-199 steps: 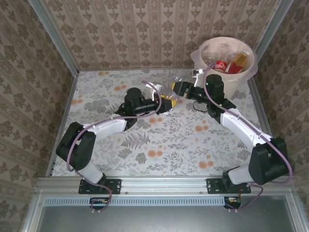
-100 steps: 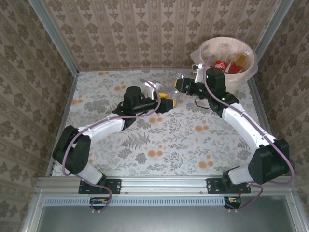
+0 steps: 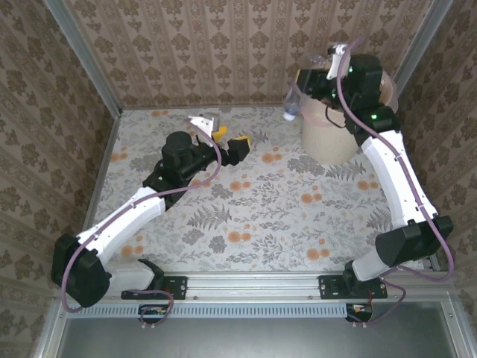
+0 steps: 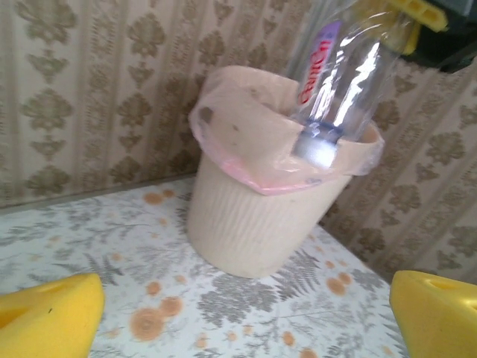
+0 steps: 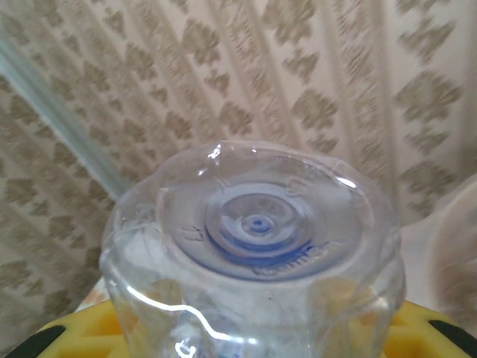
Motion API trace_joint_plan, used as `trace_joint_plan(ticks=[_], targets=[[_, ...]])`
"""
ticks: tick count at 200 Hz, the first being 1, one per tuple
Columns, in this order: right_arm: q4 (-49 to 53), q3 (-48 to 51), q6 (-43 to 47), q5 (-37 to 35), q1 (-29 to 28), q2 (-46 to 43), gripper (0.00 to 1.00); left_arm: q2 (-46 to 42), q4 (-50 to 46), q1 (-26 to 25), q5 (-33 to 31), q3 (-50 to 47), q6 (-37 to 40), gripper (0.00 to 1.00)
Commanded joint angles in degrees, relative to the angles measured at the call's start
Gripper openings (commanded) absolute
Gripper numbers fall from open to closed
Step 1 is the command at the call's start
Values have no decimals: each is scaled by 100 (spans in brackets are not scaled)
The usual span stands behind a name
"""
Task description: Put the plastic bottles in the bin
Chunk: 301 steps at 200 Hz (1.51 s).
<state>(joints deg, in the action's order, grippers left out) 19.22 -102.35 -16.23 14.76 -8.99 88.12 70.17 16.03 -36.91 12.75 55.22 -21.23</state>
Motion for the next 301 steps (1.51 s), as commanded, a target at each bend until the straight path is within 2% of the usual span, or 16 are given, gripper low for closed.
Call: trace_joint_plan(ticks=[1,34,58,95,115,149,192,215,228,284,301], targets=[[527,-779,384,-598,252,275,44,-267,-475,58,-659,-221,308,100],[1120,-1889,950,-1675,554,810,44,-485,-675,102,-1125,-388,377,100],[1436,-2127,1271,-2137,728,1096,44,-537,-841,157,-1275,-398,383,100],[1784,-2532,1345,-1957,899,1756,44,-501,-879,184,-1381,-431,379,100],[2378,-3079,1254,-1820,899,2241,44,-439,-907,184,-1347,-396,357,100],[2793,-2857,940,-1964,899,2475,46,-439,-994,189,-1491,-398,362,100],[2970,-2787,928,-1911,899,2759,61,-375,-1006,201,-1636,-365,360,100],[3156,-3127,938,-2016,899,2919,75,-321,-1049,201,-1662,-363,330,100],[3263,-3358,924,-2042,915,2953,79,-295,-1066,201,-1660,-350,310,100],[3704,-4119,683,-2397,1269,2935,81,-129,-1100,210,-1663,-285,245,100],[3879,-4214,685,-2188,1397,3002,79,-70,-1110,210,-1650,-265,227,100]])
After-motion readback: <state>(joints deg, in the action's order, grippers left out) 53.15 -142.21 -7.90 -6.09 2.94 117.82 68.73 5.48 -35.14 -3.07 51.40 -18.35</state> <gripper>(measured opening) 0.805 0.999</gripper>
